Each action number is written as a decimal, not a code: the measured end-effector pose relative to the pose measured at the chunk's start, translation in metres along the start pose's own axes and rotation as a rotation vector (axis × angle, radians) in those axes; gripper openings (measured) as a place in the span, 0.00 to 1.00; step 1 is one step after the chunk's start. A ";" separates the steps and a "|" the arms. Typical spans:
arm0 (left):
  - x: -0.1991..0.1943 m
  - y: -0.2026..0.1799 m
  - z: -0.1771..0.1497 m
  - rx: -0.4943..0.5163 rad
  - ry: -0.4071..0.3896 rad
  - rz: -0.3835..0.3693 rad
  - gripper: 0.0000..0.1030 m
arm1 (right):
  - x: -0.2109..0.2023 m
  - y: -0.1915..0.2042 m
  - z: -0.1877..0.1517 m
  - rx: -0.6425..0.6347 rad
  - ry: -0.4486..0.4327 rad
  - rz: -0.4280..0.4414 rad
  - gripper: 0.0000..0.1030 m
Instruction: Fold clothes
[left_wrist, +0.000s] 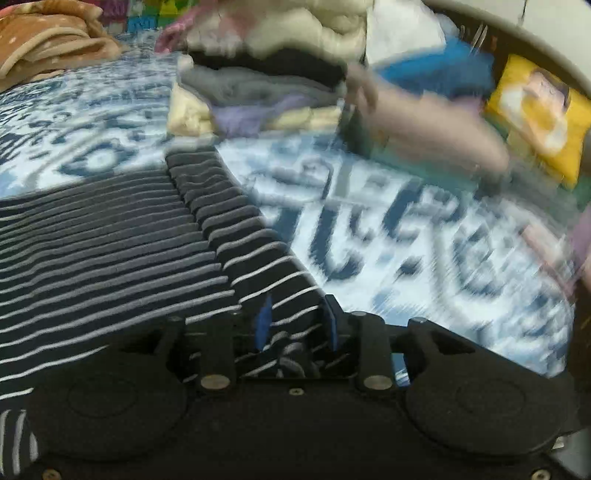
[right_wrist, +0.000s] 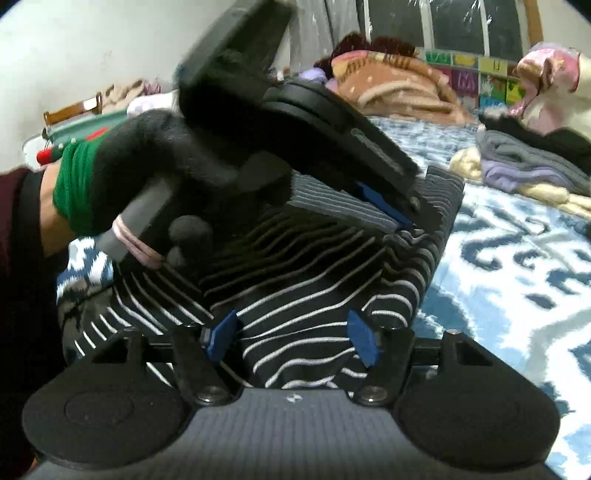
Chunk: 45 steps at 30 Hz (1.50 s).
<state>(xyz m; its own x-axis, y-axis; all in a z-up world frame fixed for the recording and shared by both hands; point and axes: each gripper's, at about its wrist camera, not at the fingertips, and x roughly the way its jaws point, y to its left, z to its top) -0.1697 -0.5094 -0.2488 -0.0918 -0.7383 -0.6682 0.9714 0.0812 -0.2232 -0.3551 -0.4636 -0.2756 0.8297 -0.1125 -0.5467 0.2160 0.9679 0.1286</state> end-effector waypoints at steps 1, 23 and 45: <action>-0.001 0.000 0.003 -0.006 0.002 0.004 0.28 | 0.000 0.001 0.000 0.001 0.002 0.001 0.66; 0.032 0.111 0.102 -0.488 -0.158 0.055 0.30 | -0.017 -0.002 -0.005 0.050 -0.036 0.078 0.69; -0.212 0.095 -0.141 -0.806 -0.334 0.334 0.44 | -0.086 -0.008 -0.023 0.122 -0.239 -0.086 0.60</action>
<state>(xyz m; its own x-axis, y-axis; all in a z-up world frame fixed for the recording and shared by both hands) -0.0888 -0.2503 -0.2286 0.3539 -0.7368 -0.5761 0.4792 0.6718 -0.5648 -0.4399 -0.4569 -0.2484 0.9002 -0.2570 -0.3515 0.3395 0.9198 0.1969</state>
